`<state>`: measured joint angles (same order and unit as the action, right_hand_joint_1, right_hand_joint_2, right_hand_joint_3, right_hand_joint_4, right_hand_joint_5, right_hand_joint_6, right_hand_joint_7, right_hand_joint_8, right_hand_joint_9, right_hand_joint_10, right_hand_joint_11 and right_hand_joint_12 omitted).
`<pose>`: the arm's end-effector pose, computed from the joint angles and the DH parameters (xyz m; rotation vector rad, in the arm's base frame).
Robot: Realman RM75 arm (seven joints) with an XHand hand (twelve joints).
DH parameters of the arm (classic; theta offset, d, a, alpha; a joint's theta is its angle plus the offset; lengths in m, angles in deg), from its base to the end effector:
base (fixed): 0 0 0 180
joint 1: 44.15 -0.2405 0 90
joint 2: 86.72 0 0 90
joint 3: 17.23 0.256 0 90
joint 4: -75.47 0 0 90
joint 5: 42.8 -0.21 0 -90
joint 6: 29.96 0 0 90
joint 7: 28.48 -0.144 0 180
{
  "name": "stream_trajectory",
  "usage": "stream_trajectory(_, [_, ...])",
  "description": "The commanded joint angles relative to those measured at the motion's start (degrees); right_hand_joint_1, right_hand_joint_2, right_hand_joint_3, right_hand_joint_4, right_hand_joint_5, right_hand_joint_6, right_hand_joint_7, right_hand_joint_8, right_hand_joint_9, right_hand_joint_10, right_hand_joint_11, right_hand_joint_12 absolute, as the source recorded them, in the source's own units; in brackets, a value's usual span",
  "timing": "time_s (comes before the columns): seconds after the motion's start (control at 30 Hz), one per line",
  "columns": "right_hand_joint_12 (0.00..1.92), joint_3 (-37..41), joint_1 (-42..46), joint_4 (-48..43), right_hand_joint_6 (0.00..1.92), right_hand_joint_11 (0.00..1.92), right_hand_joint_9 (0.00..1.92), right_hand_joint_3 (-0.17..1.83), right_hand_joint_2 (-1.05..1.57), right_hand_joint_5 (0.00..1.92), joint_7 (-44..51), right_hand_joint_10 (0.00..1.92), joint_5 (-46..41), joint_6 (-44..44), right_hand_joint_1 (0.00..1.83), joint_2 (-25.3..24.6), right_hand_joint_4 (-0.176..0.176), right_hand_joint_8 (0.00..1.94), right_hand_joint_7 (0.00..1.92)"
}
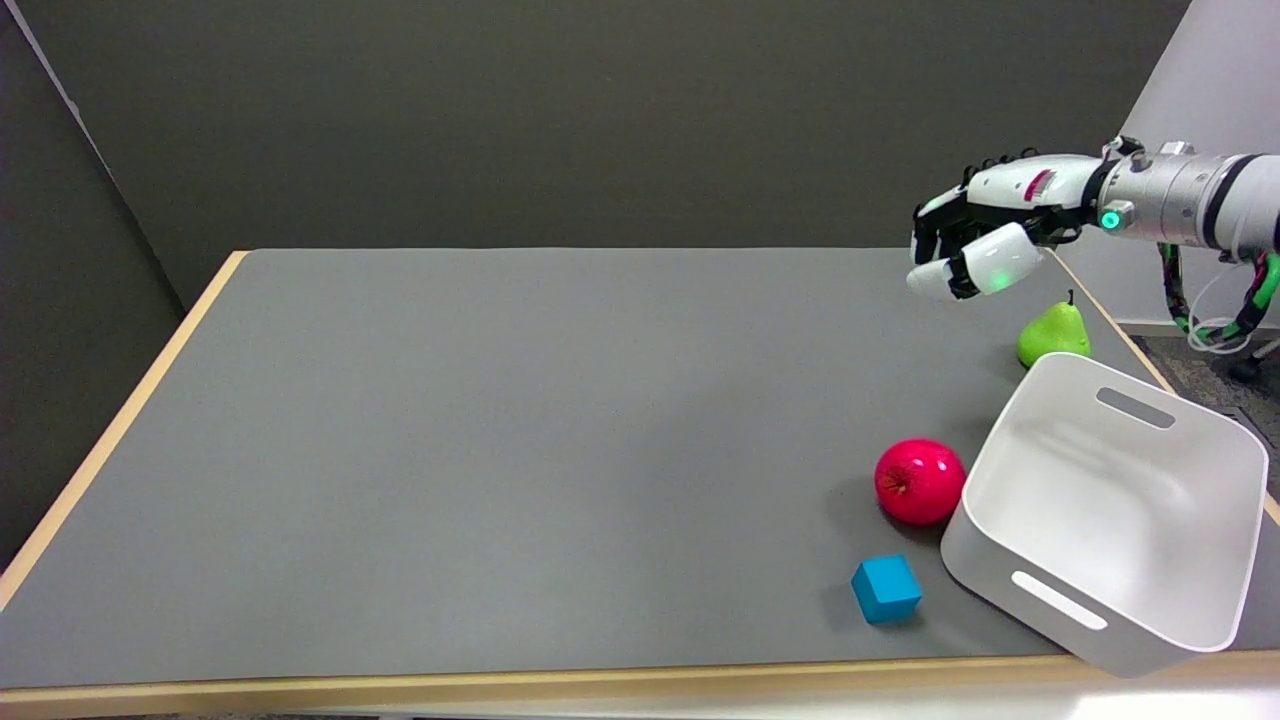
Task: Pick up the red apple.
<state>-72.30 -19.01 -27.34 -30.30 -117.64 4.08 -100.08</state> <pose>-0.0669 -0.3129 0.4669 1.5939 -0.2528 -0.3639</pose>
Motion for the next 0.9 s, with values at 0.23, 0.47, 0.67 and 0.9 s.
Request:
stream_trajectory(0.23, [1.42,-21.52,-17.56,-0.99,0.81,0.24,0.37,0.83,0.61,0.41,-12.46,0.95,15.05,21.84,0.22,-5.47,0.063,0.61,0.55])
stream_trajectory(0.47, [1.41,-16.56,-19.67,-1.36,0.8,0.23,0.34,0.84,0.58,0.41,-12.22,0.93,14.11,27.32,0.21,-8.16,0.066,0.6,0.54])
stream_trajectory(0.67, [1.41,-16.24,-21.6,-1.46,0.79,0.21,0.31,0.81,0.6,0.4,-12.22,0.94,10.12,26.52,0.23,-8.0,0.059,0.58,0.52])
stream_trajectory(0.9, [1.4,-16.65,-22.07,-1.4,0.77,0.2,0.3,0.8,0.6,0.4,-12.67,0.93,9.32,28.03,0.22,-7.97,0.046,0.57,0.51])
